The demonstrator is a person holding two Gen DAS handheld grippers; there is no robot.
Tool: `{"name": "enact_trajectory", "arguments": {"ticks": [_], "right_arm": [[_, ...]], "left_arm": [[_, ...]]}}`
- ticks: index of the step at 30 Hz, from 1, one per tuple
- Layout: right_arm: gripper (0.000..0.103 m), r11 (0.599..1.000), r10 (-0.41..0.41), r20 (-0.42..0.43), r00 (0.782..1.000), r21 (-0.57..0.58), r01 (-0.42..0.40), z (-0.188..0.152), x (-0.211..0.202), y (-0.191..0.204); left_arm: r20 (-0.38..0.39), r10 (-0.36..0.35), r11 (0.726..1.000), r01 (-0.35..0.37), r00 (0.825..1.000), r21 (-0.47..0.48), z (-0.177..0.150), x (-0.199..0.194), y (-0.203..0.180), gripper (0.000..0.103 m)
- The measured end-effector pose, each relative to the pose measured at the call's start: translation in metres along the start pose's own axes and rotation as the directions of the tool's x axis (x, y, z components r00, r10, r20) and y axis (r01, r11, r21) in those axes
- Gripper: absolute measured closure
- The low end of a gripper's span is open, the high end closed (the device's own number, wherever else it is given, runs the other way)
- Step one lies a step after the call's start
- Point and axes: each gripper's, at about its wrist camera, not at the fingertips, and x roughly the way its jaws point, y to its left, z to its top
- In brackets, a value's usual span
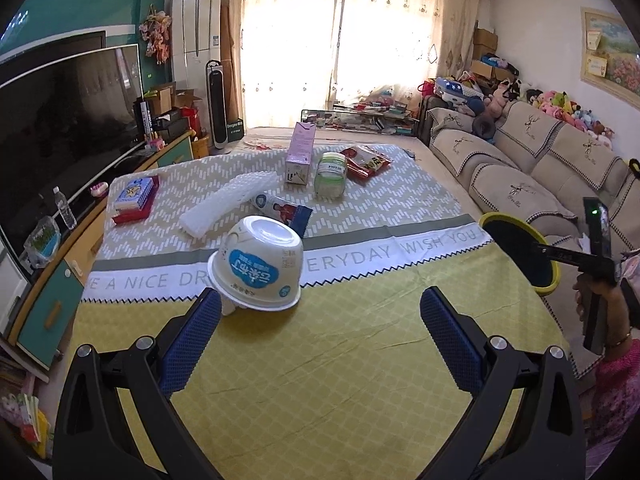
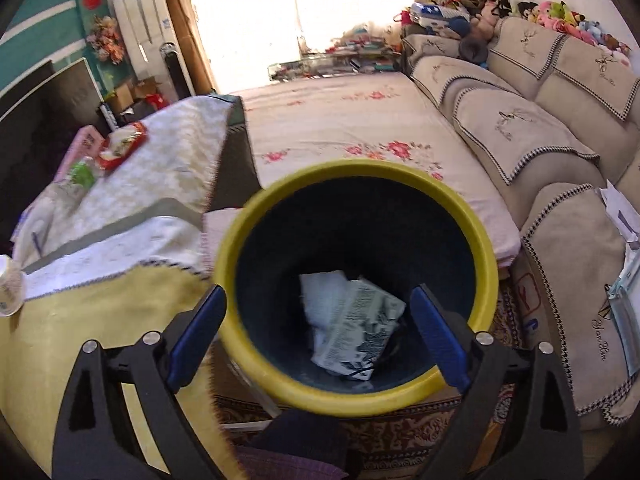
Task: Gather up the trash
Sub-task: 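Carry the tea box with the right gripper and drop it into the bin, then reach the left gripper to the white upside-down noodle bowl and grasp it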
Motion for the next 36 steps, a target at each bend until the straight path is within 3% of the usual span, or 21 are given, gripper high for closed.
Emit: {"name": "enact_trajectory", "arguments": {"ticks": [3, 9, 14, 22, 36], "right_arm": [[0.013, 0.999, 0.039, 0.023, 0.999, -0.019, -0.038, -0.008, -0.016, 0.012], [0.012, 0.992, 0.125, 0.039, 0.991, -0.025, -0.124, -0.024, -0.035, 0.035], [0.011, 0.985, 0.168, 0.030, 0.985, -0.040, -0.166, -0.033, -0.041, 0.050], [0.011, 0.984, 0.176, 0.008, 0.984, -0.035, -0.175, -0.039, -0.038, 0.059], [0.011, 0.981, 0.192, -0.018, 0.981, -0.033, -0.193, -0.043, -0.030, 0.064]], "left_arm": [[-0.009, 0.028, 0.998, -0.027, 1.000, 0.053, 0.008, 0.013, 0.008, 0.005], [-0.039, -0.020, 0.988, 0.026, 0.999, 0.150, 0.023, 0.046, 0.018, 0.005], [-0.084, -0.070, 0.985, 0.082, 0.994, 0.152, 0.030, 0.078, 0.027, 0.005], [-0.094, -0.004, 0.971, 0.026, 0.996, 0.238, 0.029, 0.107, 0.025, 0.005], [-0.072, 0.049, 0.954, -0.025, 0.996, 0.298, 0.033, 0.116, 0.029, 0.007]]}}
